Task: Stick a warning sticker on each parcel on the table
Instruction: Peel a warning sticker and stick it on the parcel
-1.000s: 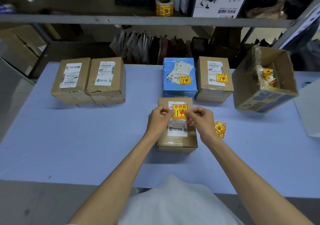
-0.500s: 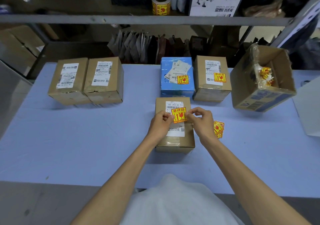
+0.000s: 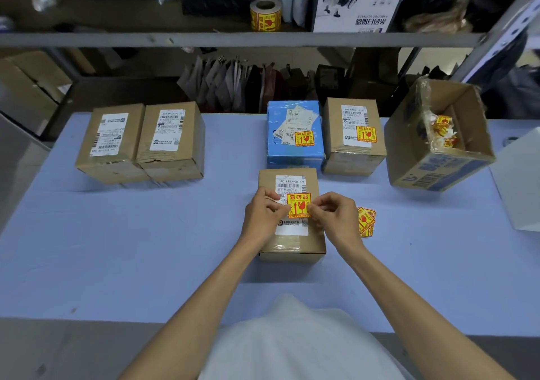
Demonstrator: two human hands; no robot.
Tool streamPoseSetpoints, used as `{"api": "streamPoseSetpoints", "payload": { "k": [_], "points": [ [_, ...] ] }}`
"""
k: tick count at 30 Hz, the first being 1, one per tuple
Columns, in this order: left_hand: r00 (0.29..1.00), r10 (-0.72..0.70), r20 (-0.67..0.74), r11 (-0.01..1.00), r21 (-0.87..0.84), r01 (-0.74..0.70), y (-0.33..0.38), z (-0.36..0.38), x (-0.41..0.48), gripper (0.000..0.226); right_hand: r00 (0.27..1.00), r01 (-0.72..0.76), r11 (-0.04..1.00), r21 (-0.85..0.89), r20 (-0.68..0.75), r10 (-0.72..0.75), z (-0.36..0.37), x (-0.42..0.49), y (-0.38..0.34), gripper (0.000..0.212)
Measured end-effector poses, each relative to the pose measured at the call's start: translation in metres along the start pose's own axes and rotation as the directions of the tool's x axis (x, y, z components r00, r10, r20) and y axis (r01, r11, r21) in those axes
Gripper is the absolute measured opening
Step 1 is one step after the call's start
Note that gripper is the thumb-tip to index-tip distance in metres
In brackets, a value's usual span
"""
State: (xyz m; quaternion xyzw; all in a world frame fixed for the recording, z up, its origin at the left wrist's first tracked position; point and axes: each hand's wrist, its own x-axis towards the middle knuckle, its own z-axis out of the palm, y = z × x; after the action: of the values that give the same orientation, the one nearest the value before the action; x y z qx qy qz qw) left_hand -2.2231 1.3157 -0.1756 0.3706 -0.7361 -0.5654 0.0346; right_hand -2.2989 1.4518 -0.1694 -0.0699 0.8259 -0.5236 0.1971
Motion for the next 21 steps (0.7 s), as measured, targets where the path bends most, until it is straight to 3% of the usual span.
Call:
{"api": "streamPoseSetpoints", "payload": {
  "k": [3,7,21],
  "points": [
    [1.000,0.002,-0.007,1.000,0.014,-0.002,-0.002,0.002,-0.001,0.025,1.000,-0.005,1.000,-0.023,-0.019,0.005,0.000,-0.001,0.003,0.007],
    [1.000,-0.014,-0.020,0.999,0.048,0.015,-0.007,0.003,-0.001,0.026,0.999,-0.053,0.998,0.021,0.004,0.053,-0.002,-0.004,0.006,0.038],
    [0.999,0.008,-0.041,0.979,0.203,0.001,-0.011,0.008,0.001,0.026,0.997,-0.070,0.996,-0.059,-0.017,0.069,0.001,0.001,0.011,0.030]
  ]
}}
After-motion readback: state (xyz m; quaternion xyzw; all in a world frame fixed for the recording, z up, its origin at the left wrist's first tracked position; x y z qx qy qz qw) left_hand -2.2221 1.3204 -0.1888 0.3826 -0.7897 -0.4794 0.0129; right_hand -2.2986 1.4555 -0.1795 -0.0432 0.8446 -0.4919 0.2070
